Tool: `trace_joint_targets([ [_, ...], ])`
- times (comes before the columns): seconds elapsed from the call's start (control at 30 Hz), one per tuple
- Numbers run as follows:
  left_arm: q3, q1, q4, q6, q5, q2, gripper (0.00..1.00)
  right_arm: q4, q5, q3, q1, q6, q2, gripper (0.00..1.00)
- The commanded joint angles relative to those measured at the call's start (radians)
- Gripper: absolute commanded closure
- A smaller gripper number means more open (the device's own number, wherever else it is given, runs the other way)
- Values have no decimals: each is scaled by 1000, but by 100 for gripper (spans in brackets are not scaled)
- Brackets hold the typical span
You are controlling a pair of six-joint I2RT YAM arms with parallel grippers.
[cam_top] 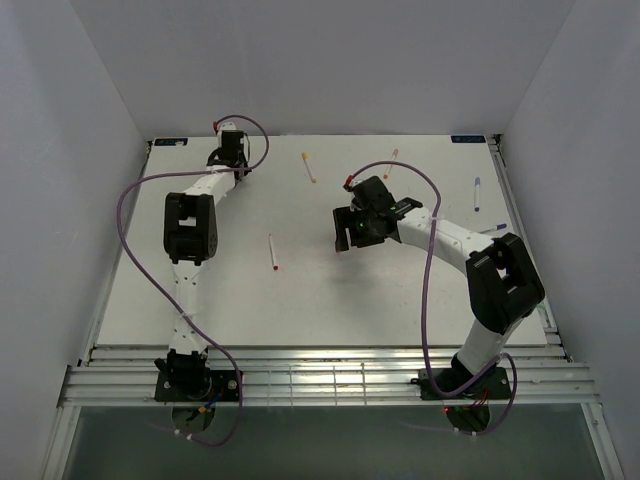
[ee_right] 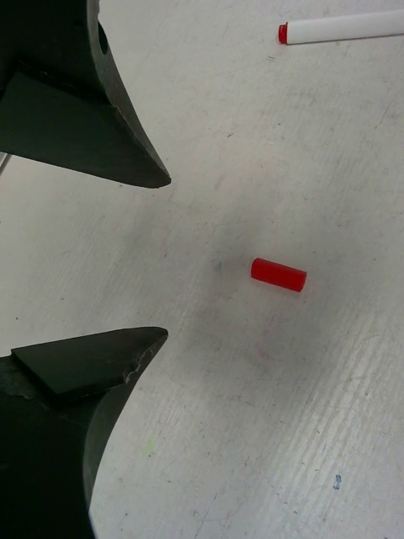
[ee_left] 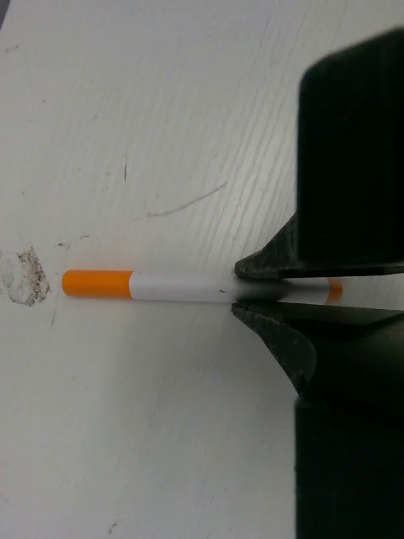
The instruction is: Open the pen caps
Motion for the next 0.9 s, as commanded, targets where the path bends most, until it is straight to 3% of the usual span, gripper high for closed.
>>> trace_joint_targets([
  [0.0, -49, 19, -28, -14, 16, -13, 81, 30, -12, -4, -6, -1, -41, 27],
  [0.1, -46, 23, -54, -22, 35, -18, 100, 28, -20, -1, -5, 5, -53, 27],
  [0.23, -17, 22, -103, -33, 33, -59, 100, 26, -21, -14, -6, 20, -79, 27],
  [0.47, -164, 13, -144, -120, 178, -395, 100, -13, 5, -15, -6, 36, -134, 27],
  [0.57, -329, 0, -151, -171, 283, -597, 100, -12, -44, -27, -8, 52, -180, 27],
  [0.6, -384, -10, -123, -194, 395, -652, 100, -10, -62, -30, -6, 68, -192, 27],
  [0.73, -766, -90, -40, -249, 494, -1004, 100, 40, -191, -84, -8, 105, -267, 27],
  [0.87, -1053, -136, 52, -336, 622, -1282, 100, 141, -291, -147, -6, 149, -335, 27],
])
